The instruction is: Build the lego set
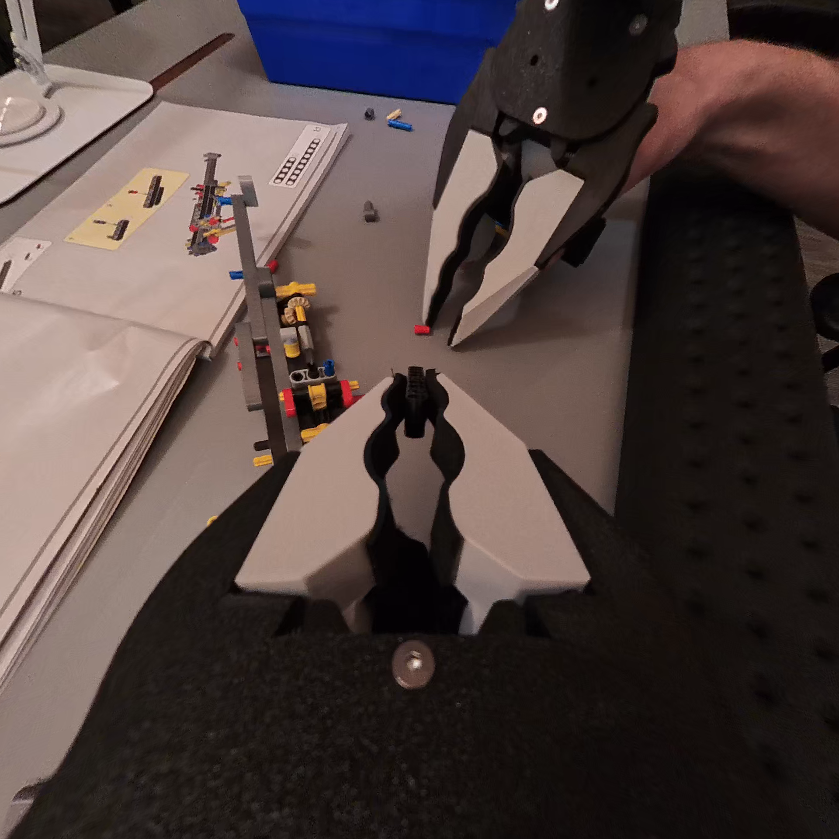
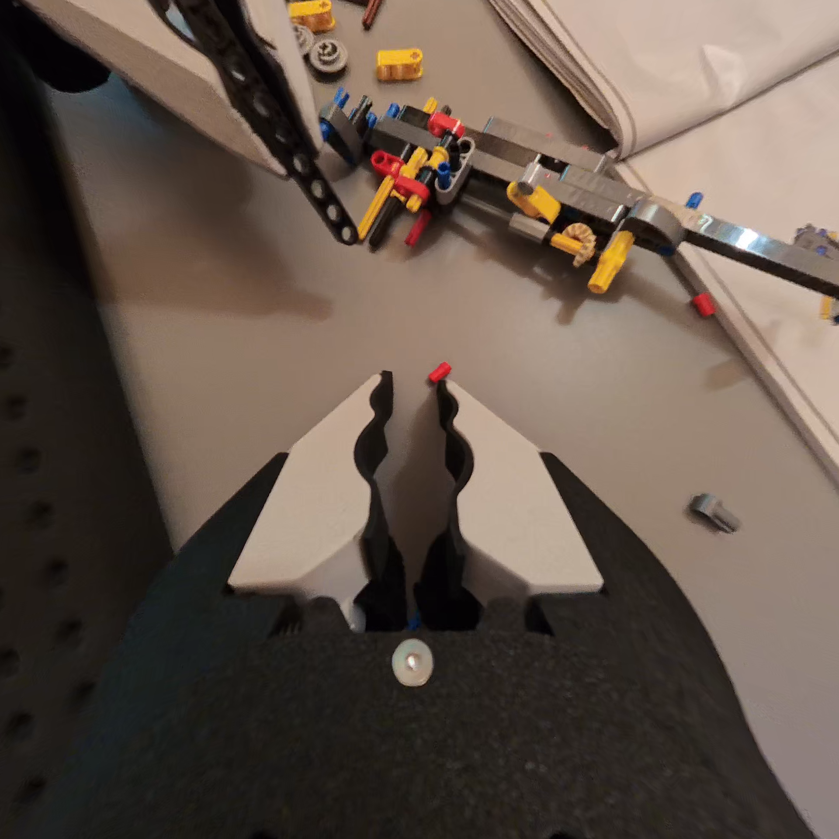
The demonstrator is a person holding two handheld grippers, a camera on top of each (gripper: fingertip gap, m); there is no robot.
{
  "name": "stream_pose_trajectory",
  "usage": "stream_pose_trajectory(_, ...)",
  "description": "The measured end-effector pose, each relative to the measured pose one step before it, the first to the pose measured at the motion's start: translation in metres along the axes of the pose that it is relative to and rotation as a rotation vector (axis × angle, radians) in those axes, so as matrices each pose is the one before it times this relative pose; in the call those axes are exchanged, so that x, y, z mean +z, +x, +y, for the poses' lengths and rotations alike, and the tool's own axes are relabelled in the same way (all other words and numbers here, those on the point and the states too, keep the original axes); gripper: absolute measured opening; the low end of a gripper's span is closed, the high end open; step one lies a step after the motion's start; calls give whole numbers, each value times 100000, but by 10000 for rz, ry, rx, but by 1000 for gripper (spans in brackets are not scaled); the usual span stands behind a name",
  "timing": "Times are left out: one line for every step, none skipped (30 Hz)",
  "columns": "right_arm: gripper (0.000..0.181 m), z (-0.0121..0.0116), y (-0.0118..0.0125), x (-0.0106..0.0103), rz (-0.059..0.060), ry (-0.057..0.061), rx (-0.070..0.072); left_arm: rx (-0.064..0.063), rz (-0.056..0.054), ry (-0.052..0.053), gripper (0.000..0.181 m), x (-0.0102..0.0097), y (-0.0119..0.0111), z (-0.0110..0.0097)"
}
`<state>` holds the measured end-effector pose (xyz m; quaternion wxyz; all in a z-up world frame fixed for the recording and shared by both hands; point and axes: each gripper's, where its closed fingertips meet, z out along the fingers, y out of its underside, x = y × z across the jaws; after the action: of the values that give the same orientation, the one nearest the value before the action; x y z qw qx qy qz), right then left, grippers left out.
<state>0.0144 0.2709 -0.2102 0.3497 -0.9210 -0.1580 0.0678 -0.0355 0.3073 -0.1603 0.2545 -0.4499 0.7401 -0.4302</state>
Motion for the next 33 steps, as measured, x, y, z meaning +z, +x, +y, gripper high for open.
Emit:
stream_pose_trajectory(18, -82, -452, 42, -249, 1, 43, -116, 64, 20, 6, -39, -39, -13)
stream_pose_trajectory(18, -323, -484, 52, -239, 159, 61, -106, 106, 34, 6, -38, 41, -31)
stream_pose_trajectory(19, -317, -403, 75, -193, 167, 16, -94, 77, 13, 6, -20, 22, 2)
stream_pose_trajectory(19, -181, -243, 16, -138, 89, -86, -62, -32, 11, 6, -70, -118, -1)
stream_pose_trajectory(19, -66, 101, -107, 4, 31, -192, -24, -81, 13, 6, -89, -195, -15)
stream_pose_trajectory(19, -57, 365, -205, 72, 13, -237, -8, -18, -1, 6, -77, -107, 6)
stream_pose_trajectory(19, -100, 334, -236, -44, 38, -269, -18, 22, -11, 6, -62, -40, 30)
stream_pose_trajectory(19, -186, 431, -187, -71, 91, -322, -12, 8, -2, 6, -59, -50, 20)
stream_pose_trajectory(20, -249, 565, -88, -79, 164, -444, 17, -20, 6, 6, -66, -74, -5)
stream_pose_trajectory(20, -329, 463, 36, -198, 219, -533, 35, -39, -14, 6, -34, -88, 32)
stream_pose_trajectory(20, -370, 175, 169, -372, 167, -504, 42, -57, -39, 6, -9, -133, 89)
stream_pose_trajectory(20, -250, -54, 293, -505, 19, -445, 38, -94, -50, 6, -13, -205, 112)
stream_pose_trajectory(19, 19, 135, 370, -432, -169, -407, 20, -64, -81, 6, -13, -205, 198)
stream_pose_trajectory(16, 353, 373, 342, -331, -333, -201, -28, 37, -167, 6, 8, -80, 350)
stream_pose_trajectory(13, 286, -182, 253, -687, -295, 130, -77, 70, -263, 6, 56, -31, 523)
stream_pose_trajectory(9, 9, -590, 129, -903, -138, 277, -67, -60, -229, 6, 45, -158, 474)
stream_pose_trajectory(10, -176, -285, 46, -551, -13, 176, -17, -31, -178, 6, 9, -14, 423)
stream_pose_trajectory(10, 11, -18, 45, -148, -50, -158, -23, 142, -167, 6, 24, 329, 406)
stream_pose_trajectory(10, 245, 375, 58, 267, -187, -444, -88, 148, -127, 6, 67, 386, 340)
stream_pose_trajectory(10, 225, 400, 131, 350, -201, -501, -118, 71, -117, 6, 135, 288, 257)
stream_pose_trajectory(10, 138, 226, 199, 253, -193, -425, -73, 28, -67, 6, 153, 230, 67)
stream_pose_trajectory(10, -82, 56, 226, 159, -128, -315, 15, 47, 42, 6, 116, 231, -196)
stream_pose_trajectory(10, -352, -109, 191, 74, 39, -240, -23, -27, 22, 6, 180, 62, -213)
stream_pose_trajectory(10, -341, -171, 223, 44, 51, -178, -97, -106, -31, 6, 255, -107, -111)
stream_pose_trajectory(10, -247, -70, 247, 102, 1, -122, -75, -132, -6, 6, 231, -158, -90)
stream_pose_trajectory(9, -260, -305, 260, -24, 38, -72, 27, 47, 25, 6, 195, 127, -89)
stream_pose_trajectory(9, -323, -343, 221, -42, 74, -14, 6, 149, 38, 6, 187, 272, -83)
stream_pose_trajectory(9, -255, -34, 194, 163, 43, -40, -76, 166, 26, 6, 193, 282, -48)
stream_pose_trajectory(9, -184, -153, 124, 103, 34, -103, -62, 150, -10, 6, 163, 244, -19)
stream_pose_trajectory(9, -145, -135, 79, 94, 36, -72, 27, -15, -7, 6, 88, 3, -54)
stream_pose_trajectory(9, -53, 8, 26, 131, -11, -36, 75, -165, 0, 6, 34, -222, -56)
stream_pose_trajectory(9, -10, -44, -9, 61, -11, 16, 75, -62, -13, 6, 5, -61, -8)
stream_pose_trajectory(9, 17, -49, -13, 9, 16, 62, 36, 29, -10, 6, -17, 66, 15)
